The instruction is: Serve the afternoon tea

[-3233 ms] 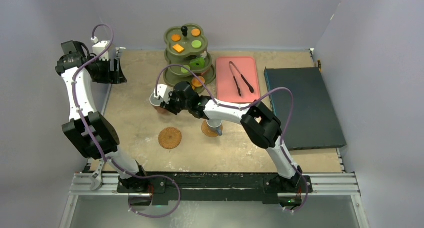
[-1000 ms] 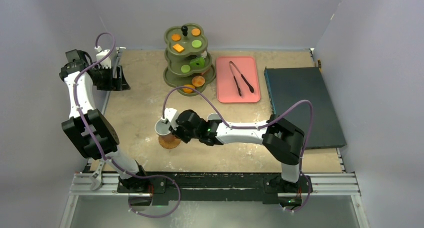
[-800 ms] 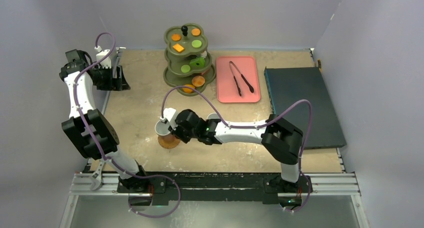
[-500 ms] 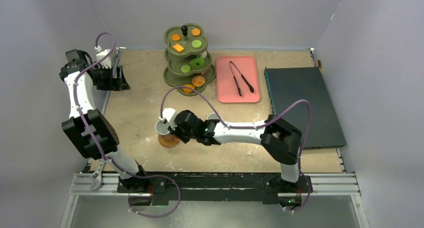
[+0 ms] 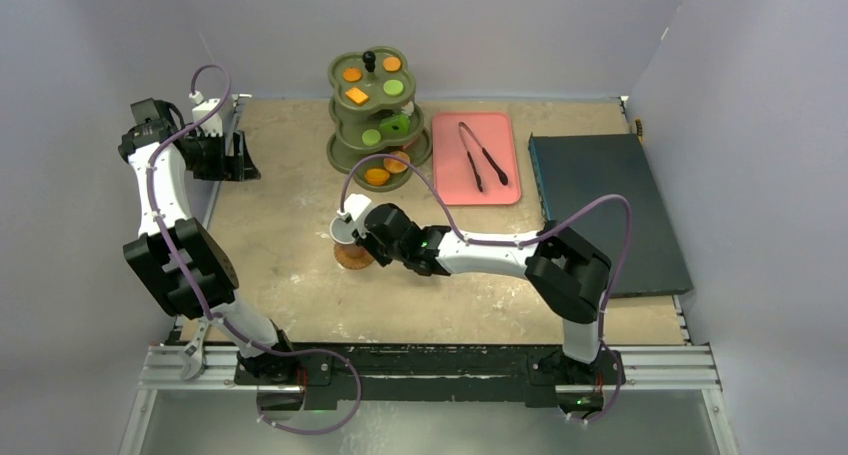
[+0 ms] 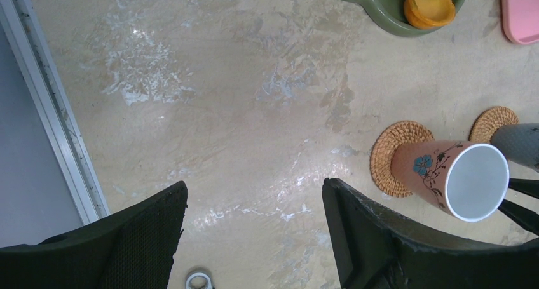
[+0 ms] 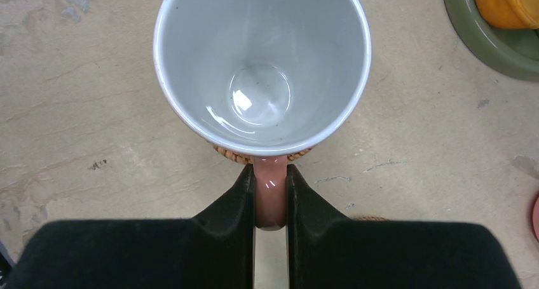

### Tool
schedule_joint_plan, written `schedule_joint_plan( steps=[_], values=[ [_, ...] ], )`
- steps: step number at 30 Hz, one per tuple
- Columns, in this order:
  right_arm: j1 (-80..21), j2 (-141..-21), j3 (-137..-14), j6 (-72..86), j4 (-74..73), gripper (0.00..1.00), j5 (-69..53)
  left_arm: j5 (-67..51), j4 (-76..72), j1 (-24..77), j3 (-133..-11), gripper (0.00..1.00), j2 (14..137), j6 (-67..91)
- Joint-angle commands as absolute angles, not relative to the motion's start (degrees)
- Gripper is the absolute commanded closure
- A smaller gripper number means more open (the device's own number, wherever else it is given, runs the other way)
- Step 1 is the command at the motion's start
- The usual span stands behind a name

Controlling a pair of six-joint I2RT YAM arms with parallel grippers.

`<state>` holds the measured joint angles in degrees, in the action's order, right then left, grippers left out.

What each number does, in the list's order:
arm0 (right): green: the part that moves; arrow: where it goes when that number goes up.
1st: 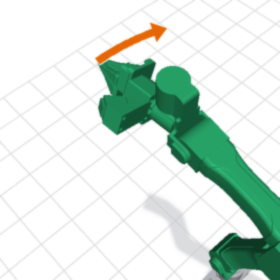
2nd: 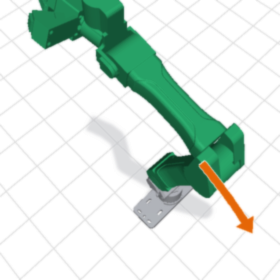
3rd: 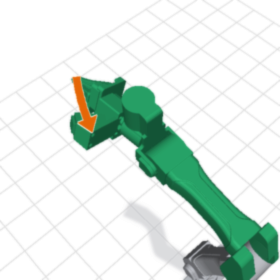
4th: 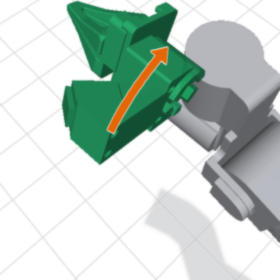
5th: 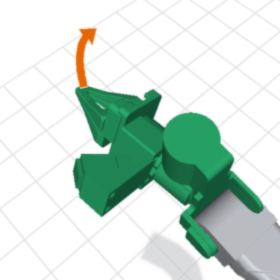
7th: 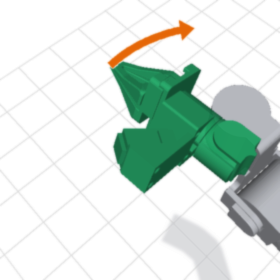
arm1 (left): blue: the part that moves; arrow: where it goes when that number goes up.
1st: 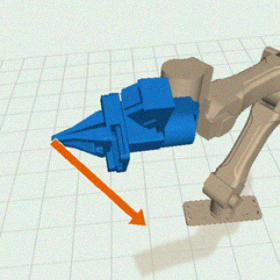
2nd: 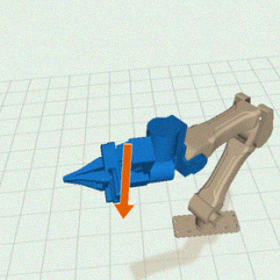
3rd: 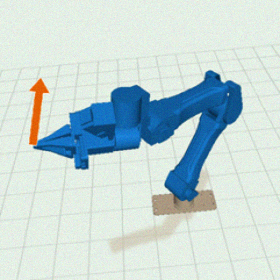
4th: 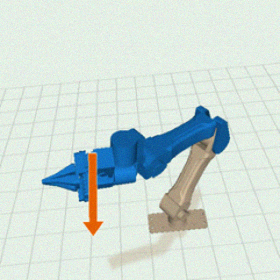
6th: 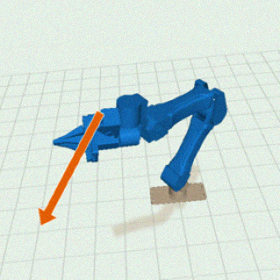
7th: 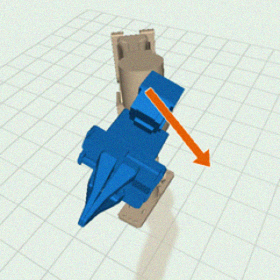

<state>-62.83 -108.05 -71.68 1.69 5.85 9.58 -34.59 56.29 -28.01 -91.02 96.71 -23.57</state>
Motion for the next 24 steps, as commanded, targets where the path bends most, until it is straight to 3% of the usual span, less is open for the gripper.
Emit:
schedule_joint_plan(
  steps=[1,4,6,9,14,20,21,24],
  values=[
    [-62.77,-106.32,-70.81,2.85,1.90,1.00,11.31,-36.74,55.81,-28.48,-92.15,0.23,94.00,-24.18],
    [-62.76,-104.81,-69.83,3.38,1.27,1.00,11.10,-36.75,55.78,-28.53,-92.21,0.23,93.84,-24.28],
    [-62.82,-103.69,-69.07,3.68,1.55,0.88,10.84,-36.79,55.79,-28.48,-92.20,0.22,93.89,-24.28],
    [-62.80,-103.12,-68.62,4.08,2.33,0.62,10.52,-37.33,55.87,-28.48,-91.96,0.22,93.86,-24.25],
    [-62.78,-103.08,-69.77,4.18,3.48,0.46,10.09,-37.54,55.26,-28.50,-91.05,0.21,93.29,-23.78],
    [-62.72,-101.55,-72.51,3.81,3.03,0.07,11.24,-37.52,54.71,-28.50,-90.50,0.19,93.08,-23.35],
    [-62.60,-100.91,-73.03,3.56,2.58,0.03,11.33,-37.66,54.64,-28.53,-90.38,0.18,93.08,-23.23],
    [-61.50,-98.08,-74.03,3.20,1.57,0.02,10.36,-38.24,53.59,-28.32,-89.37,0.17,92.75,-22.49]
  ],
)
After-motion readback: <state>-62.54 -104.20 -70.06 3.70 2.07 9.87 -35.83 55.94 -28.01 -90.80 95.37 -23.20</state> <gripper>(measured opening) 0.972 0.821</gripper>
